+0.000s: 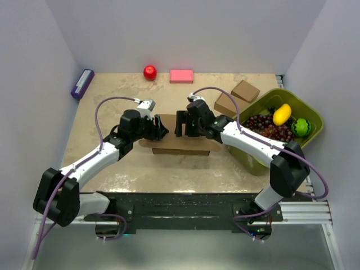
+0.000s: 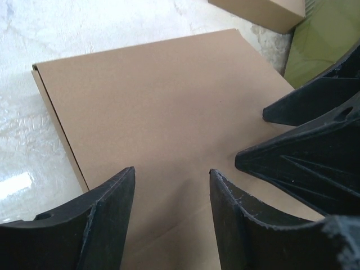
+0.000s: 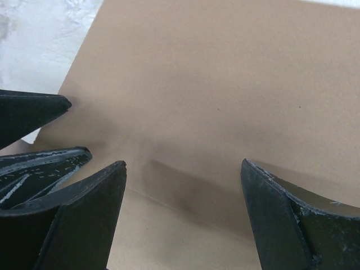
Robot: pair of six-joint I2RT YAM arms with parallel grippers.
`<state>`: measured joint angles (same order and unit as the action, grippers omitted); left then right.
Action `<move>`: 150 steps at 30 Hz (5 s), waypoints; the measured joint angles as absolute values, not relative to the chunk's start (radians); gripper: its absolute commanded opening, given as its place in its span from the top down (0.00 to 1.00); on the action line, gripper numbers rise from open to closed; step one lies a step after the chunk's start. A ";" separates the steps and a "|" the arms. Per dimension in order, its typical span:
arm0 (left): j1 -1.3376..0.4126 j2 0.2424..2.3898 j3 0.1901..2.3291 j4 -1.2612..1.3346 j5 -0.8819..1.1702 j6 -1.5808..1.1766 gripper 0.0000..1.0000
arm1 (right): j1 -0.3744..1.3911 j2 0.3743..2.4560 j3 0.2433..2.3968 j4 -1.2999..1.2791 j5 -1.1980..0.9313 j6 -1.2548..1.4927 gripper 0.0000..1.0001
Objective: Fold the paper box
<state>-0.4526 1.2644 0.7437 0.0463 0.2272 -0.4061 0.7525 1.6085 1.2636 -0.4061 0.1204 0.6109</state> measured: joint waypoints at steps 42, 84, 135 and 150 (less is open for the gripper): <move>-0.453 1.142 0.598 0.082 0.065 -0.439 0.49 | 0.754 1.463 1.122 -0.456 0.206 0.654 0.20; -0.453 1.207 0.419 0.252 -0.047 -0.493 0.38 | 0.757 1.510 1.025 -0.437 0.216 0.657 0.01; -0.204 1.108 0.616 0.001 0.427 -0.428 0.11 | 0.322 1.908 1.275 -0.338 -0.476 0.305 0.56; -0.204 1.034 0.381 0.132 0.344 -0.585 0.09 | 0.318 1.912 1.253 -0.266 -0.539 0.339 0.91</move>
<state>-0.2039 1.0336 0.3809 0.1322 0.3439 -0.5854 0.3183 1.9121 1.2533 -0.2665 -0.5392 0.3386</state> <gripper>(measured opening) 0.901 0.259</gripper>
